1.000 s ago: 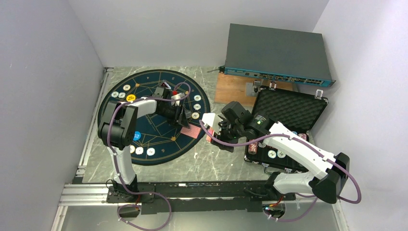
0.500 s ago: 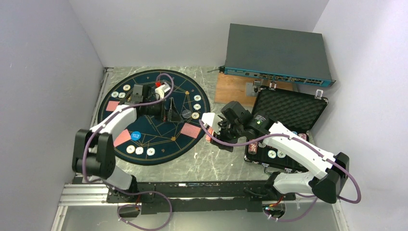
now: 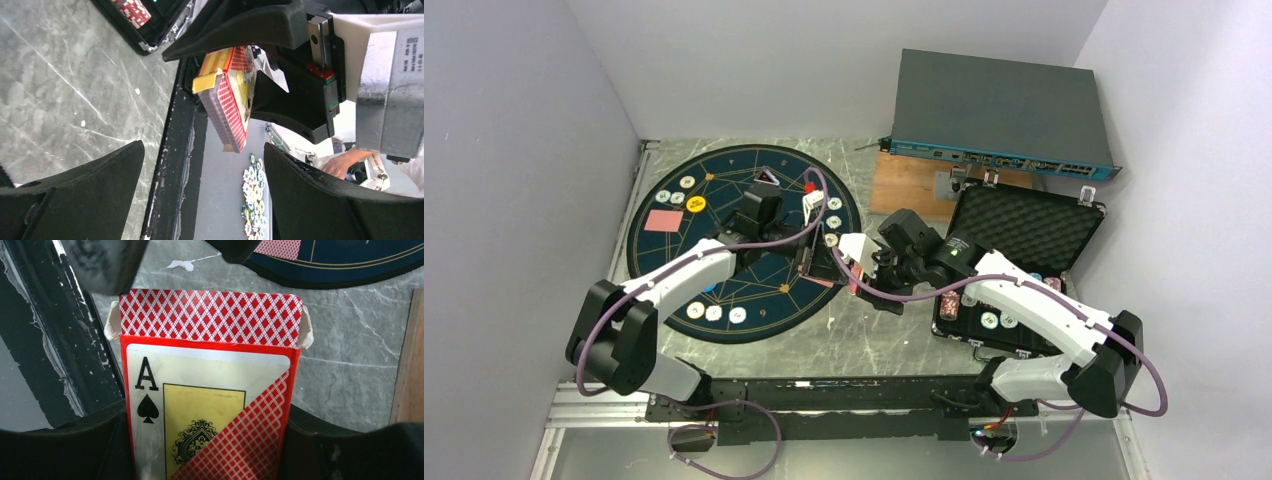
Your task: Distribute texas hold em gaming equipment
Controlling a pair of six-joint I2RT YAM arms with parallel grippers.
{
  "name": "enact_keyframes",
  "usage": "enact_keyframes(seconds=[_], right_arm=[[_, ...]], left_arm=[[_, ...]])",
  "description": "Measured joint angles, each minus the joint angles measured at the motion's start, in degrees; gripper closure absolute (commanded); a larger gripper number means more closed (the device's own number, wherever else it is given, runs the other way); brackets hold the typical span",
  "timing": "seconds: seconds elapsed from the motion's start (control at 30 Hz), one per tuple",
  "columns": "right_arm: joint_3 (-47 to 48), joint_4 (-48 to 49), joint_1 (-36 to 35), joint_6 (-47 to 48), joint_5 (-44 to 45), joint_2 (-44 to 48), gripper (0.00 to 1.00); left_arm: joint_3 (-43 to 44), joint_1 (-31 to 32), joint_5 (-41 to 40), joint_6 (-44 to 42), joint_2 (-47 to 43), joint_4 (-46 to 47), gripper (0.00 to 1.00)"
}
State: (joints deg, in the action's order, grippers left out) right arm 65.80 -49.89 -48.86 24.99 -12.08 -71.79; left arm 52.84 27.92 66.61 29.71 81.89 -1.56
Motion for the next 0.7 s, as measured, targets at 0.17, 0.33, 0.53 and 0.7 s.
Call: enact_keyframes(seconds=[0.17, 0.33, 0.53, 0.7], right_arm=[[0.0, 0.0, 0.0, -0.1, 0.0, 0.0, 1.0], [0.0, 0.0, -0.4, 0.0, -0.1, 0.0, 1.0], [0.0, 0.0, -0.5, 0.0, 0.0, 0.0, 1.0], [0.0, -1.3, -0.5, 0.0, 0.3, -0.2, 1.0]], left_arm=[[0.1, 1.9, -0.3, 0.6, 0.2, 0.0, 0.2], [2.9, 2.7, -1.4, 0.8, 2.2, -1.0, 0.31], [5.5, 3.1, -3.8, -2.0, 3.2, -6.1, 0.46], [6.5, 2.8, -6.1, -5.8, 2.1, -11.5, 0.56]])
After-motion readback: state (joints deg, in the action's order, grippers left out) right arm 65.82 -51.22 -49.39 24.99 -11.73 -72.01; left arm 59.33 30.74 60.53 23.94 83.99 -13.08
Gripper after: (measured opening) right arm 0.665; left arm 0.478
